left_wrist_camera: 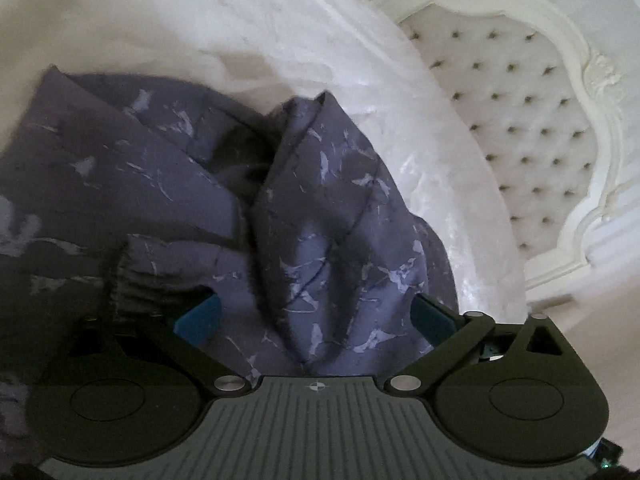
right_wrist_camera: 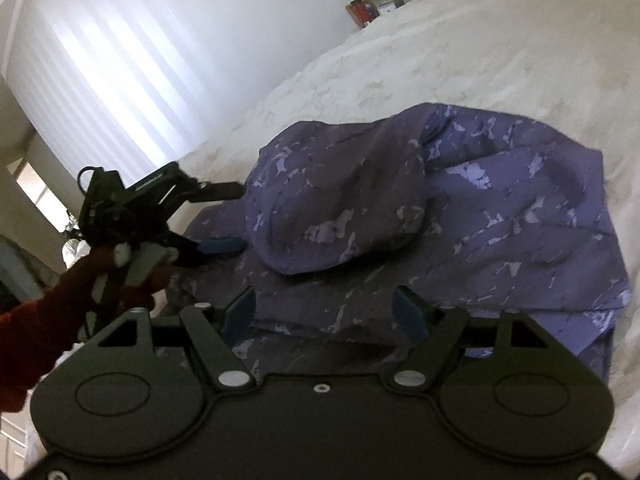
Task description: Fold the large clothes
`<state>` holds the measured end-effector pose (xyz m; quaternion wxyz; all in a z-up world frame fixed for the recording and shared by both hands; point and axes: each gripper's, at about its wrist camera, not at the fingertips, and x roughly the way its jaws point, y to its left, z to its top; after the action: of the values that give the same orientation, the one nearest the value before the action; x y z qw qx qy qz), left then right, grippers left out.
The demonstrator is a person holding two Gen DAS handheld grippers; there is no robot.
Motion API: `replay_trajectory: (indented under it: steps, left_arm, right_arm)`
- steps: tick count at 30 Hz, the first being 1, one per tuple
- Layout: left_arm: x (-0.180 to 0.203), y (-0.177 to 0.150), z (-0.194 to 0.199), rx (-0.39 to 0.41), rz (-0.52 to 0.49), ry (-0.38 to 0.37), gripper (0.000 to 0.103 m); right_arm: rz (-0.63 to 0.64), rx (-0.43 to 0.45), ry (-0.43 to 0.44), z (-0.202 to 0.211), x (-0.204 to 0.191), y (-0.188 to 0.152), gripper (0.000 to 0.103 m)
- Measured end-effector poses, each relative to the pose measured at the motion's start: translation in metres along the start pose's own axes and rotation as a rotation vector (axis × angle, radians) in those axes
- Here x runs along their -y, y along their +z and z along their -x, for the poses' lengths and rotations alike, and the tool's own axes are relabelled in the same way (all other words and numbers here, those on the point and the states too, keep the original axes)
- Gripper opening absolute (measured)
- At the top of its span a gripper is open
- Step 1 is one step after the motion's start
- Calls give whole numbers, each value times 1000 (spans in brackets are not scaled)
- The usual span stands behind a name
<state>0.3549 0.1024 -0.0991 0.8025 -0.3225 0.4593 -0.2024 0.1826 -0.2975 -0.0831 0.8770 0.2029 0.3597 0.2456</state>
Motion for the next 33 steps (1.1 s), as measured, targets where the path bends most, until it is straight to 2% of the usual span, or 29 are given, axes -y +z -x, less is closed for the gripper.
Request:
replay_trajectory:
  steps: [1, 2, 3, 4, 6, 11, 13, 16, 20, 22, 26, 28, 30, 33]
  left_arm:
    - [3, 1, -2, -4, -5, 20, 88]
    - [6, 2, -1, -2, -9, 34, 44]
    - [8, 4, 0, 5, 0, 22, 22]
    - [11, 6, 3, 15, 20, 0, 10]
    - [21, 9, 11, 29, 25, -56, 9]
    - [64, 22, 31, 46, 19, -117, 8]
    - [81, 32, 35, 59, 17, -146, 8]
    - [97, 42, 38, 77, 15, -171, 8]
    - [100, 48, 35, 89, 62, -210, 8]
    - [99, 47, 37, 88, 83, -225, 8]
    - [97, 43, 39, 73, 60, -239, 8]
    - [93, 40, 40, 61, 59, -256, 4]
    - [88, 35, 43, 60, 43, -260, 4]
    - [87, 32, 46, 68, -4, -261, 4]
  right_arm:
    - [-7, 0, 4, 0, 1, -1, 78]
    - [-14, 1, 6, 0, 1, -2, 78]
    - [-21, 3, 9, 1, 2, -3, 78]
    - [-29, 4, 14, 1, 2, -3, 78]
    - [-49, 6, 27, 0, 3, -5, 78]
    - [-103, 13, 75, -5, 3, -4, 79]
    - [-151, 30, 117, -7, 4, -2, 83]
    - [-269, 72, 247, -11, 9, 2, 93]
    - [-439, 122, 460, -30, 18, 8, 95]
    - [-516, 148, 513, -45, 25, 12, 96]
    - [-698, 179, 441, -79, 57, 24, 96]
    - [-763, 194, 396, -86, 72, 31, 95]
    - [-773, 239, 340, -82, 81, 41, 95]
    - [-704, 302, 290, -66, 84, 68, 95]
